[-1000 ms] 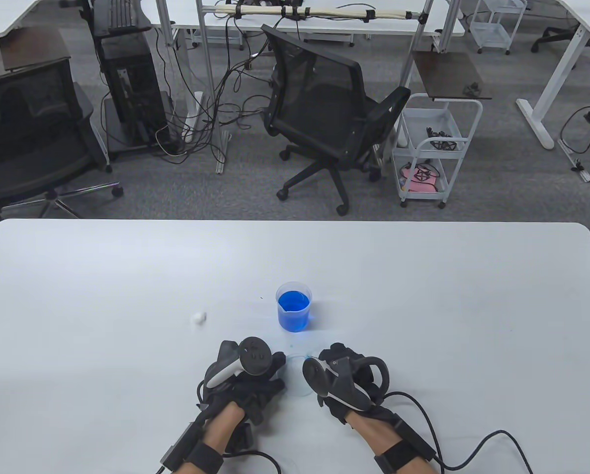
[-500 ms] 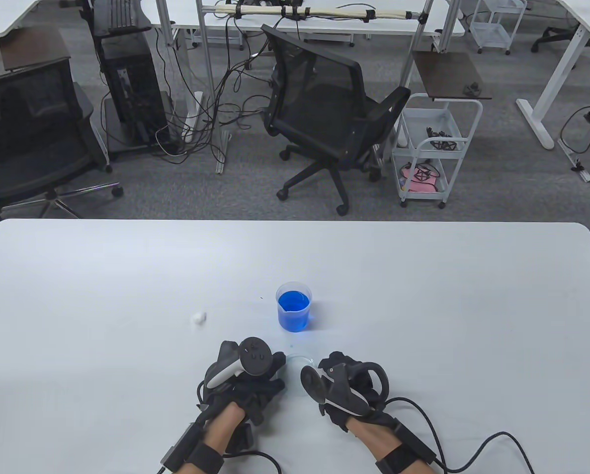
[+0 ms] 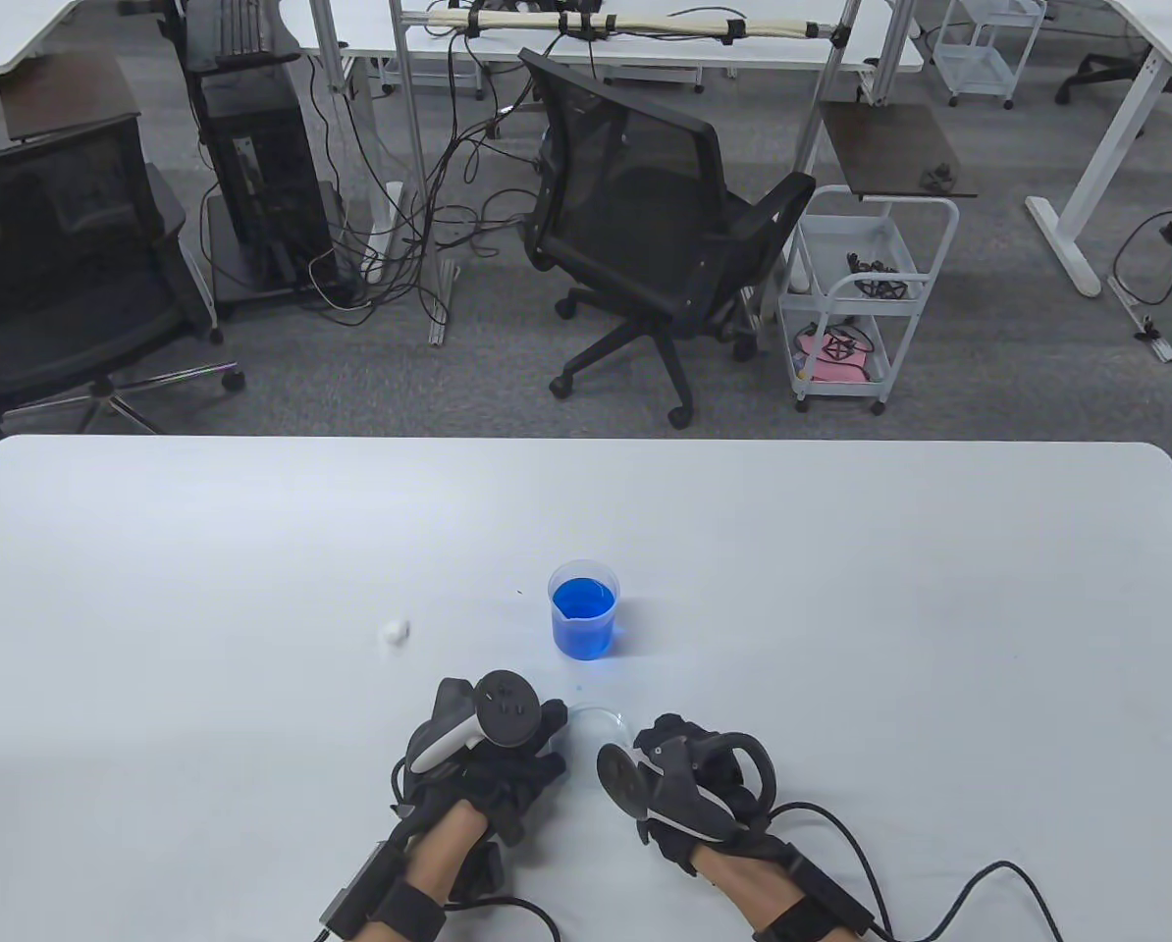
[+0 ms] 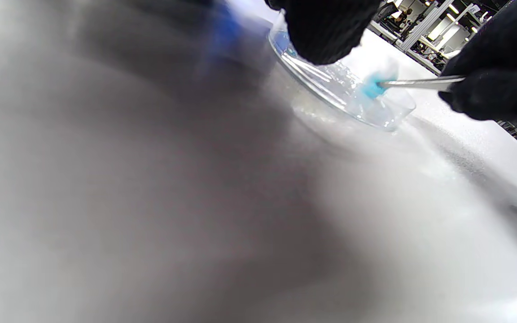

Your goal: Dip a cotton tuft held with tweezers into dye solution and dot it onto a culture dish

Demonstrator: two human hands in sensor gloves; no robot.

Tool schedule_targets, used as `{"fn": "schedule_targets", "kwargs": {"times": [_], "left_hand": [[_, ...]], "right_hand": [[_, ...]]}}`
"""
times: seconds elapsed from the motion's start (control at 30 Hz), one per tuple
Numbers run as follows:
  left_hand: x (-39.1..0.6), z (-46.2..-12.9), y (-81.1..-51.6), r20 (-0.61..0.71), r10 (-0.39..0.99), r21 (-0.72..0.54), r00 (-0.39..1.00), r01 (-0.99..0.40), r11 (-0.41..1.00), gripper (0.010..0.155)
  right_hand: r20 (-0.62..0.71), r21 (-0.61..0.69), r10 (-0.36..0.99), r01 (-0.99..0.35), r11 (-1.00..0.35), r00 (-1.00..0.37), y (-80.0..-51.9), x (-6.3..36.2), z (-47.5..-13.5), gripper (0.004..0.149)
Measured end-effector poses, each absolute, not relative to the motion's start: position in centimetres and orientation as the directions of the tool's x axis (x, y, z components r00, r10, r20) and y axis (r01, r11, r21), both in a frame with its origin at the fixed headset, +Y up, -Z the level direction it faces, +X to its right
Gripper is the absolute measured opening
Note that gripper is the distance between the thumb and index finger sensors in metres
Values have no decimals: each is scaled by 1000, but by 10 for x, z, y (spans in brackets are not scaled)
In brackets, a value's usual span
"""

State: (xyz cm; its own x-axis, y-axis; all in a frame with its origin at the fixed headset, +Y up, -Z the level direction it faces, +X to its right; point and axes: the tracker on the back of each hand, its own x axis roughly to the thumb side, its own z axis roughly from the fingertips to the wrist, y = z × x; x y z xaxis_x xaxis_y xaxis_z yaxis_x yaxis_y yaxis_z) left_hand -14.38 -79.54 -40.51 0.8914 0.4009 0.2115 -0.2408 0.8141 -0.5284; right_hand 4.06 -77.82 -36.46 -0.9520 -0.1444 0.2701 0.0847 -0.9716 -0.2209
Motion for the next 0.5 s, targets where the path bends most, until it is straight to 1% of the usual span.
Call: {"fn": "schedule_targets", "kwargs": {"times": [0.13,0.37,0.5], "left_hand": [[-144,-405,-795,212,401,-528,891,-241,814,64],[-144,-405,-795,208,401,-529,892,-242,813,64],[-144,-405,-795,207,400,-529,893,-242,814,64]], "right_hand": [[265,-227,-130,69,-971,-955,-777,42,-365,41],[281,-280,-61,-21,-960,-958,-752,48,-351,41],[306,-258,-77,-5,-966,-949,-759,40,-349,41]]}}
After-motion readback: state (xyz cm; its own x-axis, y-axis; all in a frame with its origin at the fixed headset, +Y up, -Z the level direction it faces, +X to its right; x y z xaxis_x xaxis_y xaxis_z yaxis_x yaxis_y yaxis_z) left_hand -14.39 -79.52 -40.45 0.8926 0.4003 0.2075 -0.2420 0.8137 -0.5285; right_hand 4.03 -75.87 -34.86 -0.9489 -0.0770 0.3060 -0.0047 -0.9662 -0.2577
